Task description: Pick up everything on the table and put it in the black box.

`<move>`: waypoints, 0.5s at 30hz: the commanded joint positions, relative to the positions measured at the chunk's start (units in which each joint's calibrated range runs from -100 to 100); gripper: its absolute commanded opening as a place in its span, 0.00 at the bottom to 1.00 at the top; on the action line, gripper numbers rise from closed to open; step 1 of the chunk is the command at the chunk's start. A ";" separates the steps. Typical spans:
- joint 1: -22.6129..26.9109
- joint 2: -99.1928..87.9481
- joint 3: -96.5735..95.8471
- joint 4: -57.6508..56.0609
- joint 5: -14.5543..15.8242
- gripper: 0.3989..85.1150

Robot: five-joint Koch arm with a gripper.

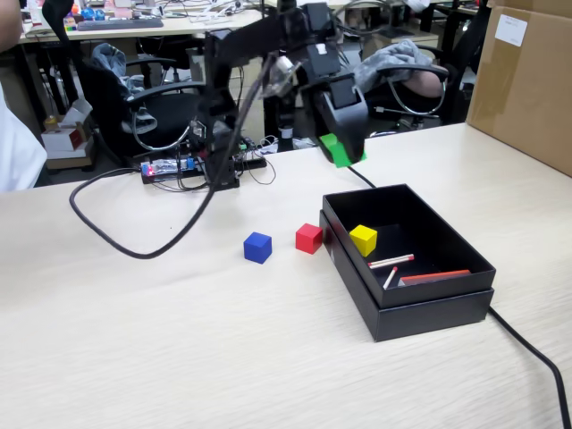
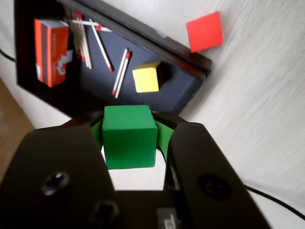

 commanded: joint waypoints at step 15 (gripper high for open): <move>4.05 34.99 17.59 -1.18 2.88 0.01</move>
